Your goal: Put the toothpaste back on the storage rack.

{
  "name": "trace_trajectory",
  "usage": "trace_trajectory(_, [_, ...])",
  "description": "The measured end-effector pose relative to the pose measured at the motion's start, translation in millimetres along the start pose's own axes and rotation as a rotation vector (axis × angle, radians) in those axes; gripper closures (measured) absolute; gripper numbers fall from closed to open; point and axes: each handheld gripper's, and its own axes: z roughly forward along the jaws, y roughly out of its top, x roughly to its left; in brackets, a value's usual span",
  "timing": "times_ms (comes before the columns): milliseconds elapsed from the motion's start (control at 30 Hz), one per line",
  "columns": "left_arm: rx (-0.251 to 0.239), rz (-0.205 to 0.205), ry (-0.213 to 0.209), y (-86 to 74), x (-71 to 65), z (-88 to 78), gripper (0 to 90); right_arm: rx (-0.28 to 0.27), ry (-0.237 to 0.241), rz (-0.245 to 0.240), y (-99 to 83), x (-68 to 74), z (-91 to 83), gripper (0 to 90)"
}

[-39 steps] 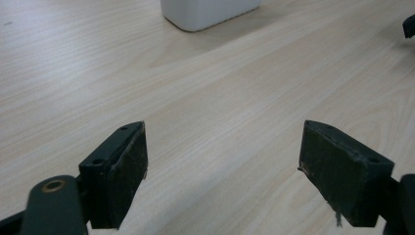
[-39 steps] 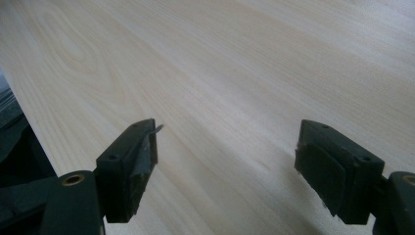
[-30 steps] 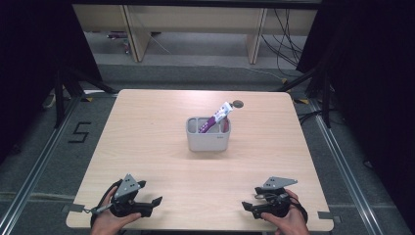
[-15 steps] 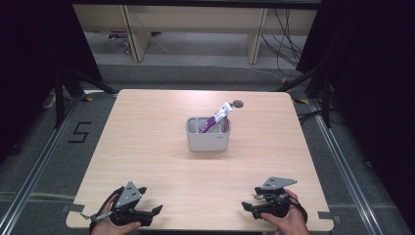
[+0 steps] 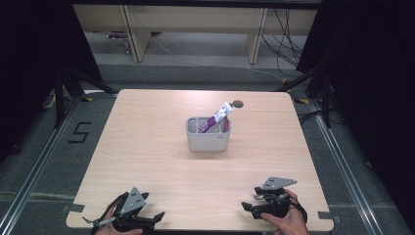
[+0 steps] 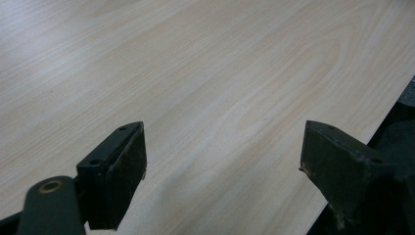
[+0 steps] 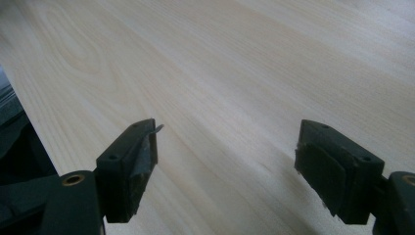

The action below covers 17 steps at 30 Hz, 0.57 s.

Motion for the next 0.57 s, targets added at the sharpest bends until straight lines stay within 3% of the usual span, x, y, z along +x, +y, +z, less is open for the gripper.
trace_trajectory(100, [0.001, -0.001, 0.003, -0.2, 0.0, -0.1, 17.0, 0.002, 0.000, 0.000, 0.0, 0.0, 0.1, 24.5])
trace_trajectory(167, [0.000, -0.002, 0.005, -0.7, 0.1, 0.2, 17.0, -0.008, -0.008, -0.036, 0.5, -2.0, 0.4, 24.5])
trace_trajectory(333, [0.000, -0.002, 0.007, -0.6, 0.3, 0.0, 17.0, 0.001, -0.001, -0.022, 0.5, -0.9, 0.3, 24.5])
trace_trajectory(500, [0.000, -0.005, 0.005, -0.8, 0.1, 0.3, 17.0, -0.007, -0.008, -0.038, 0.6, -2.1, 0.4, 24.5])
trace_trajectory(567, [0.001, -0.004, 0.005, -0.7, 0.2, 0.1, 16.9, 0.000, 0.001, -0.019, 0.4, -0.9, 0.6, 24.5])
